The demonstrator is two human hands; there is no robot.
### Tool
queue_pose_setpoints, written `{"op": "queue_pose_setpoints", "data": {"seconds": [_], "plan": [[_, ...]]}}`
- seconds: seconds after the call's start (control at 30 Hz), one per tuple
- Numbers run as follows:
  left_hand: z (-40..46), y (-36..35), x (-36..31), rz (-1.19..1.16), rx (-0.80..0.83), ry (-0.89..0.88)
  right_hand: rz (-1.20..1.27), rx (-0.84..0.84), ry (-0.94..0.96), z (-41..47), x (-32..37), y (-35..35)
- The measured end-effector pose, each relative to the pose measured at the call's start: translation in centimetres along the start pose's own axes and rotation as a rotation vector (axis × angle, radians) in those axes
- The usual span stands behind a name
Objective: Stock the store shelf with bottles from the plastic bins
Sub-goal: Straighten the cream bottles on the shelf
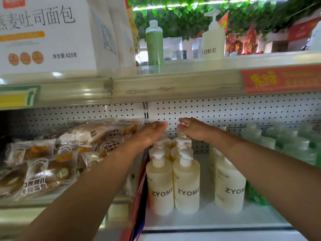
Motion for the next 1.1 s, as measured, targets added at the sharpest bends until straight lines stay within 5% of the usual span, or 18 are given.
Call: {"op": "queue_pose_setpoints", "data": {"seconds": [0.27,0.47,0.63,1.1], "plan": [[-6.9,-0.1,0.9,-0.301,-0.243,0.101,0.601,-0.333,-0.006,-8.2,0.6,0.0],[-9.6,-3.0,0.9,-0.363,-0.235,-0.065,0.440,-0.228,0.107,-12.2,-0.1,-4.3],[-9.9,-3.3,2.9,-0.363,-0.270,-0.007,0.317,-0.376,0.165,-13.8,-0.7,-4.8],[-9.0,-3.1,3.2,-0.242,-0.221,0.009,0.294,-0.274,0.139,-13.5,-1.3,-5.5]]}}
Point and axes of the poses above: each hand's wrist, its own z-axis towards the middle knuckle, its own y-axis out of the back of the hand, x = y × z, the point moved 10 cm from there along z, towards the middle knuckle, and after that the axes turned 3 degrees about x, right-handed, at the moved point
